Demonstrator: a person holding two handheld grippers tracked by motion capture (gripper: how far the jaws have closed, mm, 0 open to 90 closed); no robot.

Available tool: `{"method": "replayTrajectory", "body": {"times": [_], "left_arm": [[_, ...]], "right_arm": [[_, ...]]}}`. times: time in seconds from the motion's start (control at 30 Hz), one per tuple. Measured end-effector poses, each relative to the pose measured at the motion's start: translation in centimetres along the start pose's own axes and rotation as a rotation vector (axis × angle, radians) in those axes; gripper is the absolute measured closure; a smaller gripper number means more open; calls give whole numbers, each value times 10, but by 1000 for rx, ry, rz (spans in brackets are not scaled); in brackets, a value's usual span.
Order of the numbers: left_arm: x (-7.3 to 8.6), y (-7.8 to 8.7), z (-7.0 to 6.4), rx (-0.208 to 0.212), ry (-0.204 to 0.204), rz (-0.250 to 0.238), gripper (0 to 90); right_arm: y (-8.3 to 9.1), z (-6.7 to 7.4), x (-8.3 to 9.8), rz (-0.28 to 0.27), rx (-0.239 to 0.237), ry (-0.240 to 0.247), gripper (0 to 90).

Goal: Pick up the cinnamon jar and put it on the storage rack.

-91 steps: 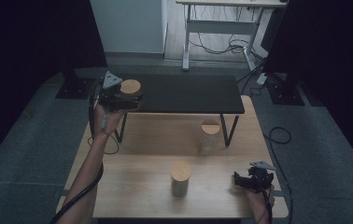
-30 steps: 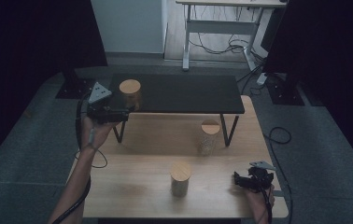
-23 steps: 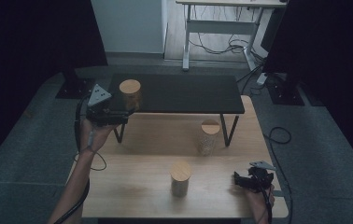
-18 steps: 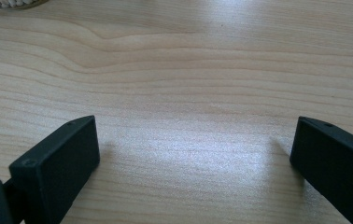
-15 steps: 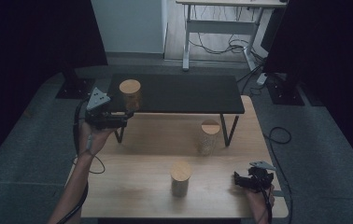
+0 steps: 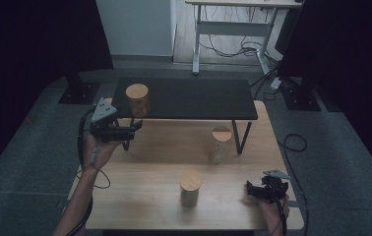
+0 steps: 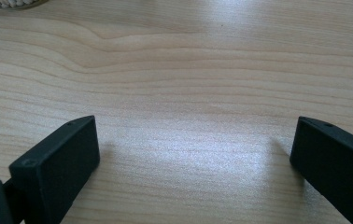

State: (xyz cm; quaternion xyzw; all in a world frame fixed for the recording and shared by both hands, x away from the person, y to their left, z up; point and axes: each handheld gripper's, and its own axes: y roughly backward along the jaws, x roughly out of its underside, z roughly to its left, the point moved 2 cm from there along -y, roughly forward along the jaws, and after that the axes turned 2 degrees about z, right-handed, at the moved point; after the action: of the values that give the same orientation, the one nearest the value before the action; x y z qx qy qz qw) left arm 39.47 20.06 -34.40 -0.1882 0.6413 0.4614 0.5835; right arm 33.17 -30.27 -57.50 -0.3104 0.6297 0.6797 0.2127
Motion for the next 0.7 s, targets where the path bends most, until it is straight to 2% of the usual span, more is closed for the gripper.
{"method": "replayTrajectory", "body": {"times": [0.7], "left_arm": [[11, 10, -15, 17, -33, 8, 79]], "right_arm": [[0, 0, 0, 0, 0, 0, 7]]}}
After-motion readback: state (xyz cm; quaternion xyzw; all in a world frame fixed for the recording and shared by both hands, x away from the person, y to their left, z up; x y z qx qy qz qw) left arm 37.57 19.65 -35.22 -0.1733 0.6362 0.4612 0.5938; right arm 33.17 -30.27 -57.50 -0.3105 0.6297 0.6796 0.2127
